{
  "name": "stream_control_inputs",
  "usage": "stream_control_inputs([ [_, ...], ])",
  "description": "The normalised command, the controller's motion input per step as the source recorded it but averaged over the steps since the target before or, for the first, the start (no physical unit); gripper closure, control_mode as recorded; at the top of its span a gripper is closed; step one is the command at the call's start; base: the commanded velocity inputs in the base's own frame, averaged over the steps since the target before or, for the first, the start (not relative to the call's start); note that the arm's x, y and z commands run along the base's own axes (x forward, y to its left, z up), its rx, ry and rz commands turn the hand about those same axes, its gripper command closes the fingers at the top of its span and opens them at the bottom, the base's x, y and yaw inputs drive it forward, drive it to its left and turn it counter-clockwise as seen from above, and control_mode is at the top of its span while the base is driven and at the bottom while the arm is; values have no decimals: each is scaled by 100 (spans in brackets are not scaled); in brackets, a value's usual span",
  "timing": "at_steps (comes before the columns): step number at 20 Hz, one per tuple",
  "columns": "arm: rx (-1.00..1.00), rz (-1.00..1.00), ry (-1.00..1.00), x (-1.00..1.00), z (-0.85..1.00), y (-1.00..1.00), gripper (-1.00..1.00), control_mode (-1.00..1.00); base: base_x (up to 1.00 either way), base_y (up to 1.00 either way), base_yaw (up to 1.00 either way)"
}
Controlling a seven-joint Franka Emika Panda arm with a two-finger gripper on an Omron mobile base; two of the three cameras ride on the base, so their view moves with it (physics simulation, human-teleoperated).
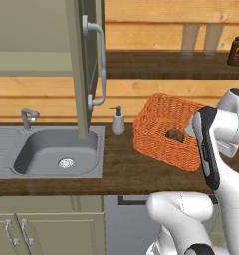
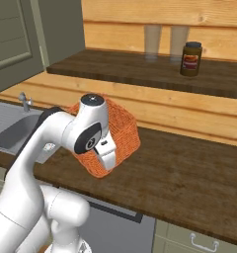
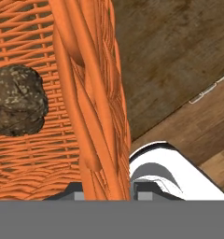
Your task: Open the cabinet, pick up the bread from the cabinet and place it in the basket. Then move the basket to the dining counter.
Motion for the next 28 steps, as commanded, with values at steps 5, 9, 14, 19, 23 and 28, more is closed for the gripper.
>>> stream_control_inputs([
  [5,0,0,0,0,0,0,100,100,-69,-28,-14],
  [9,0,0,0,0,0,0,100,100,-86,-43,-47],
  [14,0,0,0,0,0,0,100,100,-8,-36,-81],
  [19,0,0,0,0,0,0,100,100,-2,-9,-93],
  [23,0,0,0,0,0,0,100,100,-9,-10,-92],
  [28,0,0,0,0,0,0,100,100,0,-80,-74],
])
